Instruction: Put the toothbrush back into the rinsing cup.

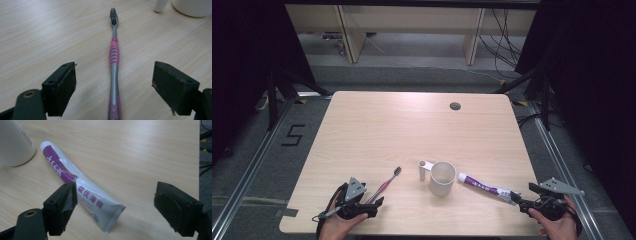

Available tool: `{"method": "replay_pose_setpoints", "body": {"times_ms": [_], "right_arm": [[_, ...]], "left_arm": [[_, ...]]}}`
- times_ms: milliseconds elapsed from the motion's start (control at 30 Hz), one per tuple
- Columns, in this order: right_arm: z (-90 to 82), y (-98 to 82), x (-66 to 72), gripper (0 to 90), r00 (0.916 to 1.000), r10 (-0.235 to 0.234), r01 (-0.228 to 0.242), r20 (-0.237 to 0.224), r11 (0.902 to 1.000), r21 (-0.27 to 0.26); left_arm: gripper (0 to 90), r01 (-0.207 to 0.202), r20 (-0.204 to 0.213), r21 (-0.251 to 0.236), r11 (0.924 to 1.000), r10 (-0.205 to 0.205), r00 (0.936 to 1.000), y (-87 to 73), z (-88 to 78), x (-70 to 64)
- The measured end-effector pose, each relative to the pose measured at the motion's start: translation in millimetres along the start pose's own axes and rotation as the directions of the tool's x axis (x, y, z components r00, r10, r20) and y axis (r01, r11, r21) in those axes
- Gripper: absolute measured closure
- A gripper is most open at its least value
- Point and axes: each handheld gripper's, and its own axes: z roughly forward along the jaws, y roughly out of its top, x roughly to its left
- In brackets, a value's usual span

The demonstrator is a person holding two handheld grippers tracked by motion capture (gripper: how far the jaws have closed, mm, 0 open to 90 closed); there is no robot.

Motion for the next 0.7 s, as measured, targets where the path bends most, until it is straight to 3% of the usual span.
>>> {"method": "replay_pose_setpoints", "body": {"times_ms": [267, 333, 667, 700], "right_arm": [[-0.1, 0.2, -0.3, 20.8, 1.0000, -0.003, 0.003, 0.006, 1.0000, -0.003], [-0.2, 0.2, -0.4, 21.0, 1.0000, -0.001, 0.001, 0.007, 1.0000, -0.003], [0.8, 0.0, -0.1, 21.6, 1.0000, 0.004, -0.004, -0.001, 1.0000, 0.005], [0.8, -0.3, 2.5, 21.8, 0.9993, 0.036, -0.036, -0.009, 0.9992, 0.015]], "left_arm": [[18.2, 0.013, 0.000, -0.013, 0.9998, -0.013, 0.9999, 0.4, 1.6, -1.7], [19.9, -0.011, 0.004, 0.005, 0.9999, 0.011, 0.9999, 1.5, 0.7, -0.5], [34.6, -0.054, 0.020, 0.036, 0.9979, 0.053, 0.9984, 14.7, -2.6, 3.0], [38.0, -0.066, 0.029, 0.060, 0.9960, 0.064, 0.9975, 20.1, -1.1, 3.9]]}}
